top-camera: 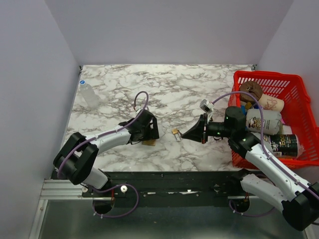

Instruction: Unlock with the key

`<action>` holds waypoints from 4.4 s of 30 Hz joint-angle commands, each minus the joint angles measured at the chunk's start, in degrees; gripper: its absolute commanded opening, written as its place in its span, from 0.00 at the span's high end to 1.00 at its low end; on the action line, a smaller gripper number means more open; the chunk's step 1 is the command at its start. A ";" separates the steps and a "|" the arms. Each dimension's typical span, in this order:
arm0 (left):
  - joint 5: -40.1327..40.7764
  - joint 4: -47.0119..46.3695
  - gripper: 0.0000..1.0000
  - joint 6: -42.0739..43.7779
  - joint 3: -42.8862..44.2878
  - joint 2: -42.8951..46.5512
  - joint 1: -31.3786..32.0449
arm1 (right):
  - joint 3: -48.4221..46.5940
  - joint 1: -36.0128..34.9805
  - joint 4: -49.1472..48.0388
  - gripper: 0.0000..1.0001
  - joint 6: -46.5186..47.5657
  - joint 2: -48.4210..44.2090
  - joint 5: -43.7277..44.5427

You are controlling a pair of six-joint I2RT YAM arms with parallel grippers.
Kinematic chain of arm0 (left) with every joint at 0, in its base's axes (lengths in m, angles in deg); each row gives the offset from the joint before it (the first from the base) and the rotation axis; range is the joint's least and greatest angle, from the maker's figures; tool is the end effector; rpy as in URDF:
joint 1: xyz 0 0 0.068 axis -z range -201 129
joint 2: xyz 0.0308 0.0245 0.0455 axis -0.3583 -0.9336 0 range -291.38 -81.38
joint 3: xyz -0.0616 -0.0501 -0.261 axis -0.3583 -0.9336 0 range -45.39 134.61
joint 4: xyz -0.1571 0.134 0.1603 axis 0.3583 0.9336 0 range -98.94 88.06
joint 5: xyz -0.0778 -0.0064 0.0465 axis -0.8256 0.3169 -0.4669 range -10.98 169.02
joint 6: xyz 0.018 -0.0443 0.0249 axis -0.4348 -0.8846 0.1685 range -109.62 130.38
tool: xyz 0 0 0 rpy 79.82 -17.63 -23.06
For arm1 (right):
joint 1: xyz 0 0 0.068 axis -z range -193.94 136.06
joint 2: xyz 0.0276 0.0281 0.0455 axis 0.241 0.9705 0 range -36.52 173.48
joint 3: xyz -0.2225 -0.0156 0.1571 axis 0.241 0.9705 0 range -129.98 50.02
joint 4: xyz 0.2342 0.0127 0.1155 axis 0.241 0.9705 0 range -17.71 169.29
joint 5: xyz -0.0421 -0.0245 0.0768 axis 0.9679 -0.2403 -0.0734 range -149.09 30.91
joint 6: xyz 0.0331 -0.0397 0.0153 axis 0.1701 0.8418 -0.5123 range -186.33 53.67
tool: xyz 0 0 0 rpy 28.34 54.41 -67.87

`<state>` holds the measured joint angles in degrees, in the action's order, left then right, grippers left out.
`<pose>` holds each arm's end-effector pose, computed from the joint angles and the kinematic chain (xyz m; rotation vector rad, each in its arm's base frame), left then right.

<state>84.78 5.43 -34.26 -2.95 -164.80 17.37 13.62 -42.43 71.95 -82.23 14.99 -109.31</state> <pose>0.2187 -0.1686 0.1704 -0.1823 2.5837 -0.4378 0.1640 0.1202 0.2895 -0.8563 1.7442 1.3248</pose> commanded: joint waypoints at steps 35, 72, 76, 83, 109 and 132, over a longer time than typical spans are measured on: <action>6.64 9.28 0.44 6.94 8.90 -13.79 8.21 | 1.42 0.19 0.16 0.99 1.22 -1.41 1.96; -11.82 -16.83 1.00 -1.50 0.46 -8.43 -3.92 | 5.38 -20.03 -33.06 0.99 -16.44 36.98 37.21; -12.09 -17.27 1.00 -2.29 -0.25 -8.87 -3.92 | 4.41 -19.94 -33.85 0.99 -17.06 39.89 38.52; -10.86 -17.10 1.00 -2.12 -0.51 -8.25 -3.92 | 3.44 -19.15 -37.62 0.99 -19.25 43.68 38.88; -10.86 -17.53 1.00 -1.68 -0.25 -8.78 -3.92 | 3.71 -14.14 -47.83 0.99 -24.79 52.38 32.02; -9.63 -16.66 1.00 -0.36 0.72 -8.69 -3.92 | 3.00 -14.58 -45.54 0.99 -23.30 52.03 30.44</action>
<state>74.81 -12.51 -35.14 -2.17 -172.39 13.35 17.77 -56.97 26.47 -106.95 66.50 -79.13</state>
